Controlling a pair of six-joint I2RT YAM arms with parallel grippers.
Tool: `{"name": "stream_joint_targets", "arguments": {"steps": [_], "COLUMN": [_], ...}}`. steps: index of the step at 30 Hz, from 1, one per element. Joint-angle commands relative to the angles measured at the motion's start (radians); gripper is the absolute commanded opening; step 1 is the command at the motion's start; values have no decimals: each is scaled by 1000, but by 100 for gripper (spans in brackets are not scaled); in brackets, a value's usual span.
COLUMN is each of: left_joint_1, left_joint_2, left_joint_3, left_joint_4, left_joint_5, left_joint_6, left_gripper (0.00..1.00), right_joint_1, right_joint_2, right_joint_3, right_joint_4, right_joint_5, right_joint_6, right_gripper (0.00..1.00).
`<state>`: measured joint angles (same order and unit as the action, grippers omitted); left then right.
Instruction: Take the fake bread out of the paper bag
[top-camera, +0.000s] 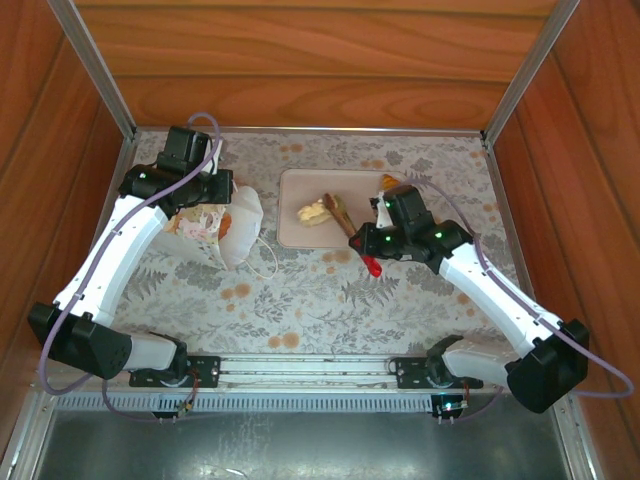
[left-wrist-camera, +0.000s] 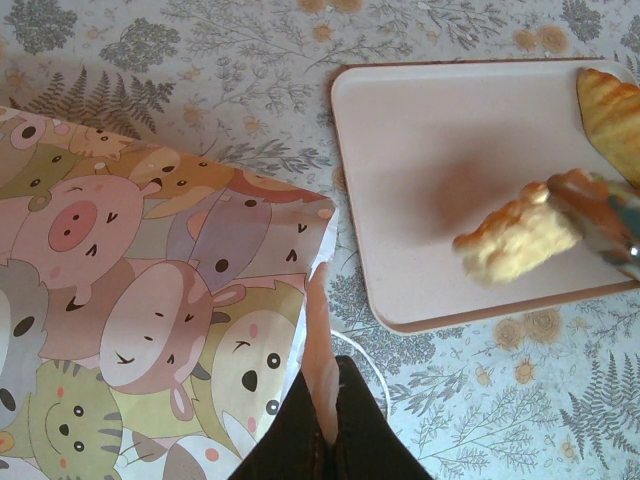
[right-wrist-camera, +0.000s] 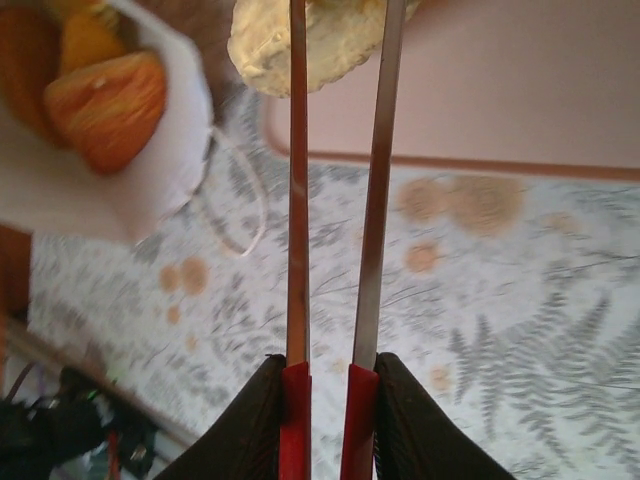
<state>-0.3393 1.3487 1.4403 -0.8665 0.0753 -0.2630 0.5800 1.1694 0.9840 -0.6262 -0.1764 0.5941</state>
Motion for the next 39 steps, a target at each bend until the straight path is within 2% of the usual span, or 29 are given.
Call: {"name": "stream_joint_targets", "arguments": {"steps": [1, 7, 11, 18, 24, 29, 39], "left_joint_1": [9, 9, 9, 10, 9, 9, 9], "left_joint_2": [-14, -16, -17, -14, -13, -21, -34], "left_joint_3": [4, -1, 1, -1, -5, -15, -30], "left_joint_4": [18, 20, 21, 21, 24, 28, 35], "left_joint_5": [-3, -4, -8, -5, 3, 6, 2], "left_joint_6": [-10, -10, -9, -8, -10, -10, -10], "left_gripper": [0, 0, 0, 0, 0, 0, 0], "right_joint_1": [-19, -20, -20, -20, -20, -20, -20], "right_joint_2": [-20, -19, -47, -130, -134, -145, -155], "right_joint_3": [-44, -148, -187, -218, -177, -155, -98], "right_joint_4": [96, 231, 203, 50, -110, -181, -339], "right_joint_5": [77, 94, 65, 25, 39, 26, 9], "right_joint_6": [32, 32, 12, -33, -56, -91, -138], "right_gripper": [25, 27, 30, 39, 39, 32, 37]}}
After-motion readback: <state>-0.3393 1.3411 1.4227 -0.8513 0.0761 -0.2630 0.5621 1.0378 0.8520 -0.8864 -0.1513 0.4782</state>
